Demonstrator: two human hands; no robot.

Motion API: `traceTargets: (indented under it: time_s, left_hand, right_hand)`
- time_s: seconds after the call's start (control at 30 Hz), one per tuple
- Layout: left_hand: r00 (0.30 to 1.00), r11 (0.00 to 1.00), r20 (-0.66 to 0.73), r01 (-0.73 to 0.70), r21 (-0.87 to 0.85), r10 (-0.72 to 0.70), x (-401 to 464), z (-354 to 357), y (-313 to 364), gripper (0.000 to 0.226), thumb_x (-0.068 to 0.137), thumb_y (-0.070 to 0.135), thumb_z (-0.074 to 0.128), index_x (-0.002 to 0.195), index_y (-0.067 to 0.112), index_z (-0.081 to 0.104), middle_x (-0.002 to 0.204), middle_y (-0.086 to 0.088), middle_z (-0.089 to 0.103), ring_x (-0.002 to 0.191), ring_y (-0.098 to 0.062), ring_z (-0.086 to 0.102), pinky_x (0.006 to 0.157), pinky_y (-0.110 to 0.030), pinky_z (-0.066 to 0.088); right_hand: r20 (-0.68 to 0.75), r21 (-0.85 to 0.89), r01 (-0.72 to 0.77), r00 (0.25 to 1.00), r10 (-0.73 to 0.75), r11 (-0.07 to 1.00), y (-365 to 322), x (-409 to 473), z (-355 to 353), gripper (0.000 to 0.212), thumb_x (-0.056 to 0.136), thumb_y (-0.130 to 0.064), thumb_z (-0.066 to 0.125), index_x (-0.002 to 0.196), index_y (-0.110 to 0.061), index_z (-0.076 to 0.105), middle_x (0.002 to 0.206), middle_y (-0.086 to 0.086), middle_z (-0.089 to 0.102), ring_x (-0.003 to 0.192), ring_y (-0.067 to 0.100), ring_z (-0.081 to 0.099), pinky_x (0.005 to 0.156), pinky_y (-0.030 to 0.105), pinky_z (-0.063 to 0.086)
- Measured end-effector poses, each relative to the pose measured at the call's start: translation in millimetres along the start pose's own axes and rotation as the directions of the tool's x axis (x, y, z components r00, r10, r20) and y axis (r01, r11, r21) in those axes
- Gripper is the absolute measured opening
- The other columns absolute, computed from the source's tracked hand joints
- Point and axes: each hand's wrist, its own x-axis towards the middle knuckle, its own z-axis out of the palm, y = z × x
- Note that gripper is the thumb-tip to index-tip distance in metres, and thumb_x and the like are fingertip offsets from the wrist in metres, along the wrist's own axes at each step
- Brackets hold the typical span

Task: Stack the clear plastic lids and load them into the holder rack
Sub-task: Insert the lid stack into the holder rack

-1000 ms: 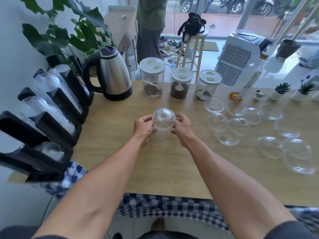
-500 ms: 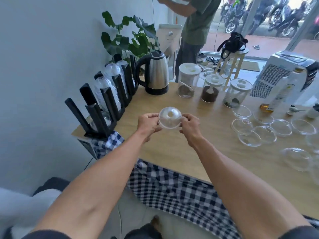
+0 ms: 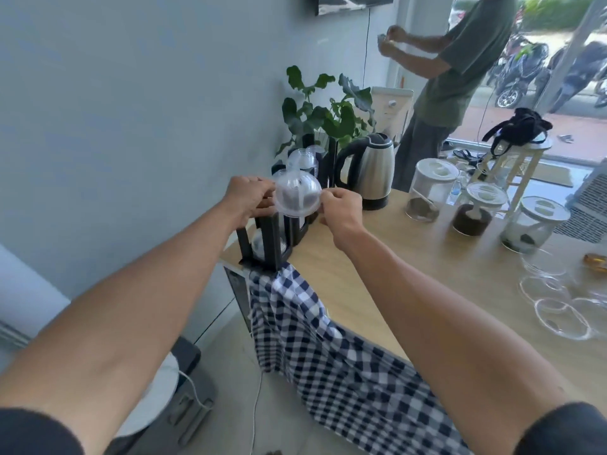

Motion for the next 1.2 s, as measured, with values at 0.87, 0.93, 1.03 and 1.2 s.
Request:
traceTargets:
  time_s: [0.87,0.93,1.03,1.2]
  left_hand:
    - [0.842,0.893,0.363,0.265,0.365,-0.399,185.3,-90.2,-90.4,0.004,0.084,0.01,0.076,0.084,0.011,0.073,0.092,-0.009,0.072,0.081,-0.022,0.067,0.086,-0.034,0.054]
    - [0.827,0.895,0.383,0.288,0.34,-0.412,190.1,-89.7,-106.2,0.006,0.084,0.009,0.076,0.089,0.011,0.073,0.095,-0.01,0.071,0.08,-0.022,0.068,0.079,-0.032,0.052]
    - [0.81,0.902,0.417,0.3,0.31,-0.412,194.0,-90.8,-121.9,0.025,0.079,0.011,0.081,0.103,0.007,0.075,0.094,-0.01,0.071,0.085,-0.024,0.068,0.078,-0.032,0.053]
    - [0.784,0.888,0.435,0.316,0.335,-0.443,197.5,-93.0,-137.8,0.046,0.08,0.018,0.081,0.12,-0.002,0.072,0.095,-0.008,0.075,0.081,-0.022,0.072,0.076,-0.031,0.055]
  right_hand:
    - [-0.158,0.071,-0.53,0.83,0.534,0.845,55.6,37.7,132.4,0.019,0.092,-0.003,0.058,0.074,-0.009,0.063,0.069,0.005,0.061,0.058,0.017,0.053,0.052,0.023,0.042]
    - [-0.168,0.058,-0.534,0.827,0.536,0.843,64.3,38.2,135.2,0.021,0.093,-0.006,0.06,0.073,-0.01,0.064,0.065,0.004,0.061,0.054,0.016,0.053,0.052,0.025,0.041]
    - [-0.183,0.056,-0.533,0.826,0.533,0.844,73.0,39.5,136.1,0.019,0.094,-0.007,0.061,0.076,-0.008,0.067,0.063,0.004,0.065,0.047,0.014,0.055,0.051,0.026,0.043]
    - [-0.17,0.026,-0.528,0.834,0.524,0.849,77.0,40.2,134.5,0.011,0.088,-0.006,0.065,0.077,-0.009,0.065,0.06,0.003,0.063,0.043,0.012,0.055,0.054,0.029,0.043]
